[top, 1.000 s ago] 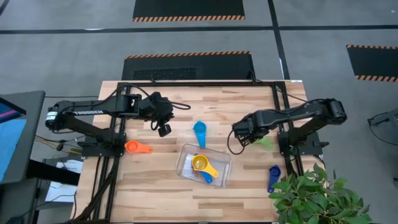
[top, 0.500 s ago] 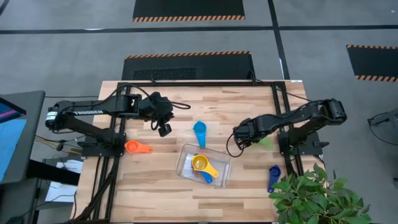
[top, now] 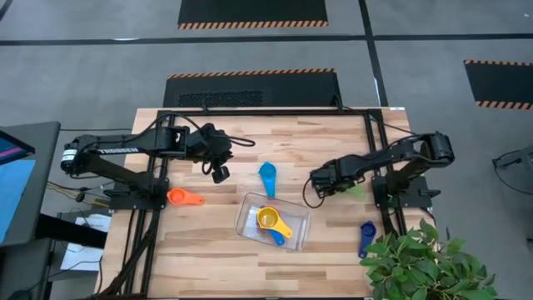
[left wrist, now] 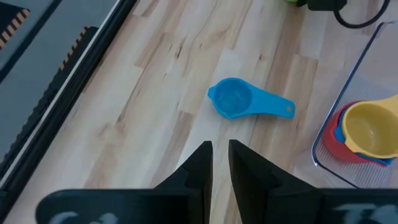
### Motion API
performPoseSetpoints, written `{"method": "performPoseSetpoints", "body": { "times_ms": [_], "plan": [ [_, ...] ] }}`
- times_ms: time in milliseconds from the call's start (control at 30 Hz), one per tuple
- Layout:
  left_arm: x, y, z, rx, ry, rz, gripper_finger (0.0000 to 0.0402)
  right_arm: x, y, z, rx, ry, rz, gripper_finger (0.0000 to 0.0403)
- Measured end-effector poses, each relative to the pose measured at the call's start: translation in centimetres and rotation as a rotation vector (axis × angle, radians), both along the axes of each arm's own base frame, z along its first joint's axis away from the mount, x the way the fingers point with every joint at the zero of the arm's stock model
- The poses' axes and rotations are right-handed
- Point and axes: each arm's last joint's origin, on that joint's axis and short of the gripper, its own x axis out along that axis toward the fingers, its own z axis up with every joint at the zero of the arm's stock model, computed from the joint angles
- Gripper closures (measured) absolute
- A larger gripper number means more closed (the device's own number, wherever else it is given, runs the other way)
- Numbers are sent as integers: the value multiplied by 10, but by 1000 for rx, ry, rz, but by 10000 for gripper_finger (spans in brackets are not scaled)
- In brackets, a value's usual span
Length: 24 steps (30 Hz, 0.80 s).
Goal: Nest measuring cups in basket
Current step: Stack the green measuring cup on top of the yellow measuring cup into the transparent bin
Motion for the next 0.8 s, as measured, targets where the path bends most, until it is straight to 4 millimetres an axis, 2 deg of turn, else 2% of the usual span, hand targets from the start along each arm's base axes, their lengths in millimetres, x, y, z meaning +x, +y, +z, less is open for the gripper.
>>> {"method": "performPoseSetpoints", "body": {
  "times_ms": [100,167,333,367,467,600,700,800],
  "plan": [
    [-1,0,0,-1,7,1,359,6,-1,-2,5,13,-13,213],
    [-1,0,-1,-6,6,7,359,11,-3,-2,8,17,-3,243],
    [-1,0,-1,-32,-4,39,359,23,-9,1,-13,2,52,367],
    [-1,0,-1,-41,-8,51,359,27,-12,3,-49,-22,71,380],
    [-1,-1,-1,-65,-19,77,359,35,-19,13,-81,-63,70,381],
    [-2,-3,-2,-67,7,68,359,48,-25,51,-91,-193,80,382],
    [-11,-6,-8,-45,128,35,359,59,-24,95,-146,-342,50,382],
    [-24,-8,-14,-15,287,30,359,71,-13,144,-218,-531,40,383]
  ]
}}
